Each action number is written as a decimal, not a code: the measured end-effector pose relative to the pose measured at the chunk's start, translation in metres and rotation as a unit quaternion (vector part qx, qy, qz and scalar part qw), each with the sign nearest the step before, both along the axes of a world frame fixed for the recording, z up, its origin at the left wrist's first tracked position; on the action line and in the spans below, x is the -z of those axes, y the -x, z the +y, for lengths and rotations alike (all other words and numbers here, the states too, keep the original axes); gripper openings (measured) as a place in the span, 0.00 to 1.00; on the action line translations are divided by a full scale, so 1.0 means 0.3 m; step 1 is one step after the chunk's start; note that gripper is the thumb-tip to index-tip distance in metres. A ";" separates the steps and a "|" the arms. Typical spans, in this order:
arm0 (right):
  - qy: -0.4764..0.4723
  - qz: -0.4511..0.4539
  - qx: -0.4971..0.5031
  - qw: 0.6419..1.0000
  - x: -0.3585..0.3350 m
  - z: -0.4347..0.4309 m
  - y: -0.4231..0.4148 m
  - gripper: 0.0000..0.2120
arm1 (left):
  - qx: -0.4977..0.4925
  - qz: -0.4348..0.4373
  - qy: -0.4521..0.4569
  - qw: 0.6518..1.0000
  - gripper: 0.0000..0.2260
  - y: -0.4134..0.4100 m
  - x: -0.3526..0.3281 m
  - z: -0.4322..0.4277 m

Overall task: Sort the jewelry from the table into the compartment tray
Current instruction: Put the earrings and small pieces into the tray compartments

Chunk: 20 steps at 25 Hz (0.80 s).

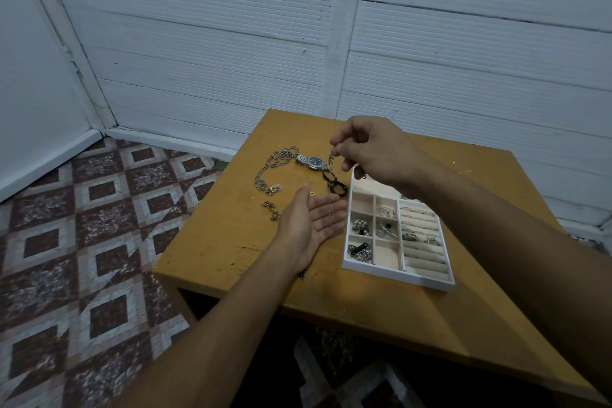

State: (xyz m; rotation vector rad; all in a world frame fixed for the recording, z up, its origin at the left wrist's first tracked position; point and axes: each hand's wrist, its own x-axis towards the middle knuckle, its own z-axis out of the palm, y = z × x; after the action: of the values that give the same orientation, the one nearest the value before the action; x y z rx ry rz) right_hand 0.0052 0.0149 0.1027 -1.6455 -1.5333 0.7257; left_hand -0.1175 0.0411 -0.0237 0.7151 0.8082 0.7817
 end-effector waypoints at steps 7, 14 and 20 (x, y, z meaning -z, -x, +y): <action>-0.026 0.009 0.011 1.000 -0.007 -0.004 0.006 0.04 | 0.005 -0.027 0.062 0.998 0.25 0.004 -0.012 -0.024; 0.024 -0.019 -0.027 0.999 0.008 -0.045 0.016 0.04 | -0.014 -0.070 0.085 0.994 0.23 0.016 -0.039 -0.018; 0.075 -0.134 -0.033 0.988 0.032 -0.062 -0.017 0.03 | -0.007 -0.088 0.098 0.991 0.22 0.001 -0.065 -0.028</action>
State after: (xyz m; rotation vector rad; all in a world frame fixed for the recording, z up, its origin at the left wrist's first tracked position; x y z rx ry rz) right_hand 0.0101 -0.0037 0.0930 -1.8739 -1.7641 0.6902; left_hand -0.1177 0.0328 -0.0041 0.4592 0.7190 0.7544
